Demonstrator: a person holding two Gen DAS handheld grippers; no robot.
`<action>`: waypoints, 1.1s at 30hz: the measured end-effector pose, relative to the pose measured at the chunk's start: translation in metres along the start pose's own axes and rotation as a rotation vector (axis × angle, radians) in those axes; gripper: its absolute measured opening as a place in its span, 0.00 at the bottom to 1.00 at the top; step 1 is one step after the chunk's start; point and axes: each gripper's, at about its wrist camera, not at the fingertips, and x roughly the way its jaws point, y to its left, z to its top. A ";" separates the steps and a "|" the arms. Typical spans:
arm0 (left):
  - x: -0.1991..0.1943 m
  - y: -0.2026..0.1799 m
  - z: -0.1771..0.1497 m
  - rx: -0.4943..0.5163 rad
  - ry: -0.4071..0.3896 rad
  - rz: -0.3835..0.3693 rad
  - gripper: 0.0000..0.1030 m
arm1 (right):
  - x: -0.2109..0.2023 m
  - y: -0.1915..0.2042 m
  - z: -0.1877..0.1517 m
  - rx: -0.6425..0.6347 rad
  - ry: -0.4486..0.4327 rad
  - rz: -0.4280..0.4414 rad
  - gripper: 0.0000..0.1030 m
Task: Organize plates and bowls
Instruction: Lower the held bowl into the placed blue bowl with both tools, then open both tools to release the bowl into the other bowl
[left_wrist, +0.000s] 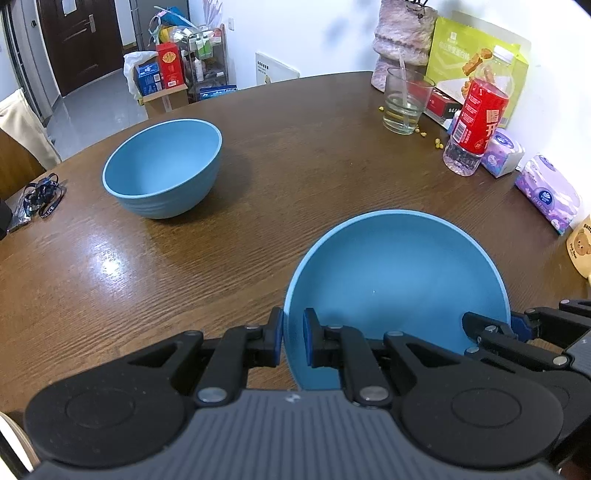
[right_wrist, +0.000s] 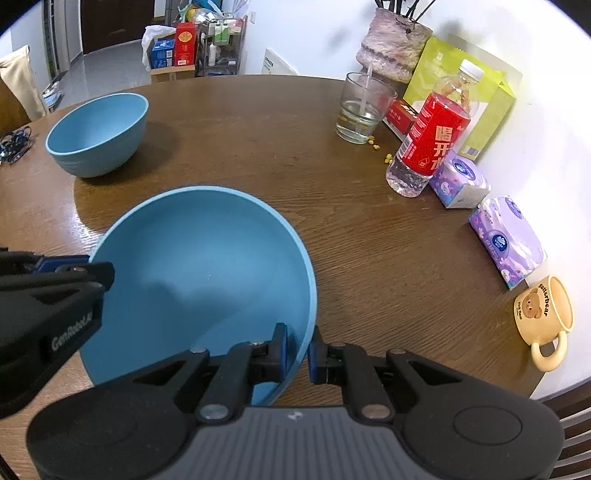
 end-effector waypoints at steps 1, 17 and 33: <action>0.000 0.000 0.000 -0.001 0.000 0.000 0.12 | 0.001 0.000 -0.001 -0.002 0.000 -0.001 0.10; -0.009 0.007 -0.001 -0.032 -0.021 -0.013 0.13 | -0.002 -0.010 0.002 0.048 -0.022 0.047 0.45; -0.043 0.038 -0.008 -0.126 -0.101 0.009 1.00 | -0.025 -0.031 -0.010 0.130 -0.031 0.126 0.86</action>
